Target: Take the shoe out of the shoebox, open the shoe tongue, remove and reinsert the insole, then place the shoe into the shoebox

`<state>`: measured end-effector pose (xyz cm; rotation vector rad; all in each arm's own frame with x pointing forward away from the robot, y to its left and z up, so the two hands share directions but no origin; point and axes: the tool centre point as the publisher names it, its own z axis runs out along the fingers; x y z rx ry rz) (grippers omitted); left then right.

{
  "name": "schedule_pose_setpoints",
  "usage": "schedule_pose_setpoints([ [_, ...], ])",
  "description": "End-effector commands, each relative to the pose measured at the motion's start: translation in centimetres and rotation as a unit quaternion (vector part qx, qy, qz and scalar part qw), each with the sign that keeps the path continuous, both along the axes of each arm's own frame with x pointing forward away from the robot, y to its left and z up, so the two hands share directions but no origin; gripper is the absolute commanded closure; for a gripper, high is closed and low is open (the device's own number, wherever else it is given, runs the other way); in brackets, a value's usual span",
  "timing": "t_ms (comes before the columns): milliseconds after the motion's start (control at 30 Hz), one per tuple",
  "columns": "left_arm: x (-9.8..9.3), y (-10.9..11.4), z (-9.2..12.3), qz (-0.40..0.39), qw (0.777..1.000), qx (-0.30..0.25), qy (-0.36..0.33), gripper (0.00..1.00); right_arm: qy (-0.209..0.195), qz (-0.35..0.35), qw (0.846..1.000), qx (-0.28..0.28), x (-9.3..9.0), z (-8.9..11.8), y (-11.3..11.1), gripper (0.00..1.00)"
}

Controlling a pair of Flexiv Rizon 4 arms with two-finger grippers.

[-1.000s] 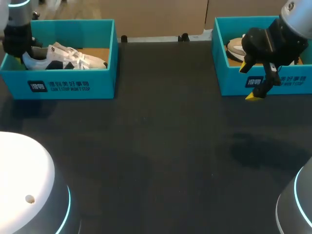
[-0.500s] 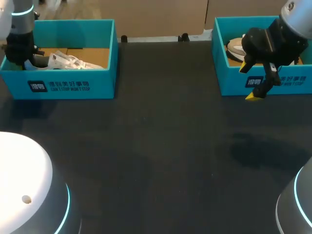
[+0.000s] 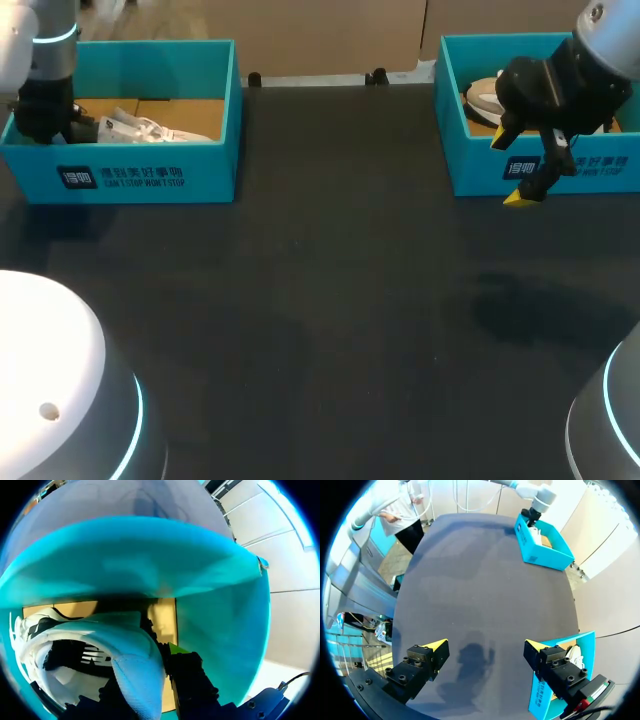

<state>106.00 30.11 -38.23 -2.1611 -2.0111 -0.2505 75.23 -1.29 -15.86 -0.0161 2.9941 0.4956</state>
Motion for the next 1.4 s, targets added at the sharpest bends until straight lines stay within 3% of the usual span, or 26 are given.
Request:
schedule_pose_setpoints([
  [33,0.1,-0.3,-0.5,-0.004,1.000,0.001,0.004,0.98,0.001,0.000,1.000,-0.001,0.1,-0.1,0.1,0.00],
  [133,-0.1,-0.4,-0.5,-0.007,1.000,0.002,0.004,0.58,0.001,0.000,1.000,-0.001,0.1,-0.1,0.1,0.00],
  [367,-0.4,-0.5,-0.1,-0.013,1.000,0.004,0.002,0.41,0.001,0.000,1.000,-0.001,0.1,-0.1,0.1,0.00],
  [567,-0.7,-0.9,1.1,-0.019,1.000,-0.001,-0.005,0.17,0.001,0.000,1.000,-0.001,0.1,-0.1,0.1,0.00],
  [833,-0.8,-1.6,3.2,-0.021,0.999,-0.020,-0.014,0.09,0.001,0.000,1.000,-0.001,0.1,-0.1,0.1,0.00],
  [933,-0.8,-1.7,4.2,-0.018,0.999,-0.034,-0.011,0.00,0.001,0.000,1.000,-0.001,0.1,-0.1,0.1,0.00],
  [1400,-0.8,-2.8,10.4,-0.022,0.995,-0.088,-0.045,0.00,0.001,0.000,1.000,-0.001,0.1,-0.1,0.1,0.00],
])
